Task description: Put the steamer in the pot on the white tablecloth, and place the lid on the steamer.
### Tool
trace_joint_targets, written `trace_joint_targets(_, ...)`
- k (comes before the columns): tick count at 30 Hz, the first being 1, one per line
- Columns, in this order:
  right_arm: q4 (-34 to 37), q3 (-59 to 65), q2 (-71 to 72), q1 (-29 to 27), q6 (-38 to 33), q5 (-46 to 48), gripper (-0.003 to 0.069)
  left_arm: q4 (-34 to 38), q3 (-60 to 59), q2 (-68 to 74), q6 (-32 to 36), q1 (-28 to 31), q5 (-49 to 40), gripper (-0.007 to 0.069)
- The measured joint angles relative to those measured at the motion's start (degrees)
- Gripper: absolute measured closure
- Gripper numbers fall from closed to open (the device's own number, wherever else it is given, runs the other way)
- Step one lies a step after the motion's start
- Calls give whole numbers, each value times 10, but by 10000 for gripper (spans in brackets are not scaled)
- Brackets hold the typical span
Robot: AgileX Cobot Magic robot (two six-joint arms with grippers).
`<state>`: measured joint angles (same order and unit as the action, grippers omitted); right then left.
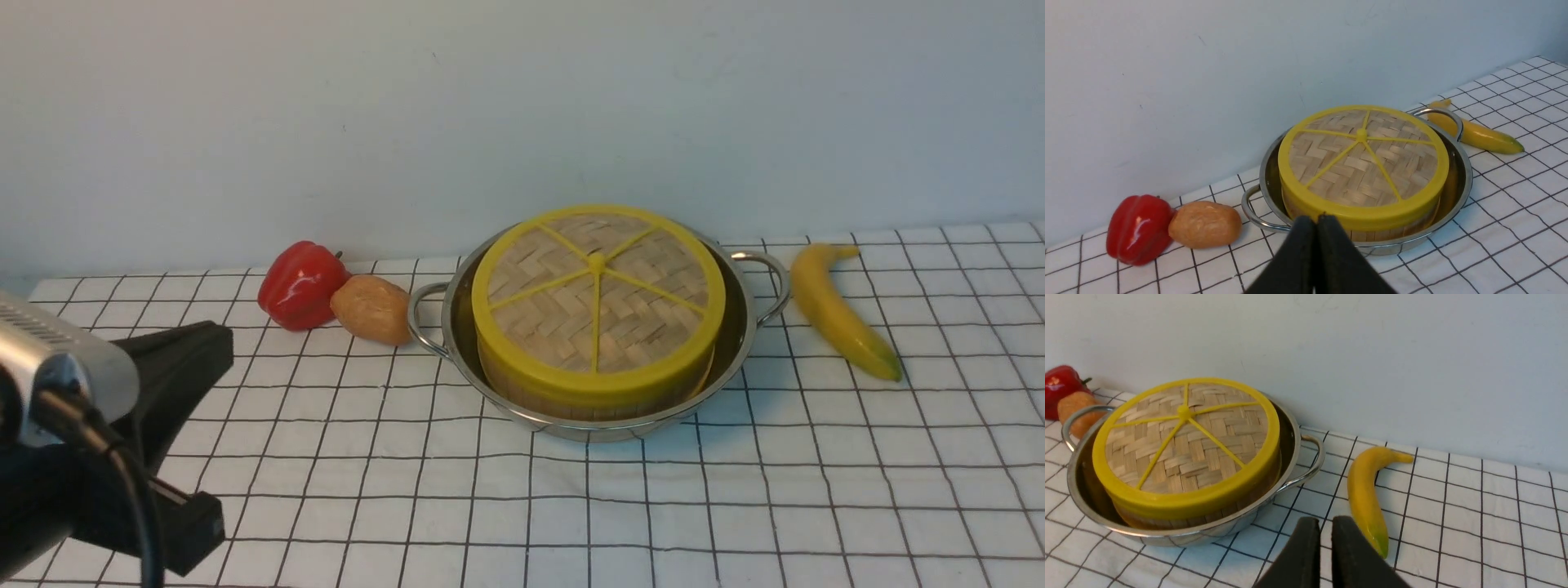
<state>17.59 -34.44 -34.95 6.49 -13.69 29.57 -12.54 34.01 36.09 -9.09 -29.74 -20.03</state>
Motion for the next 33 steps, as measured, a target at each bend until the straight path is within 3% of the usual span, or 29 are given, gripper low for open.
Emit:
trace_joint_targets(21,4,2,2,0,8,4,535,-8,-1,-12,18,8,6,602)
trace_joint_targets(23,4,2,2,0,8,4,528,-14,-1,-29,29,41,6,602)
trace_joint_targets(28,4,2,2,0,8,4,515,0,-30,-114,31,193,2,590)
trace_joint_targets(29,4,2,2,0,8,4,514,0,-32,-117,31,193,2,589)
trace_joint_targets(33,4,2,2,0,10,4,503,7,-91,-192,31,281,-2,573)
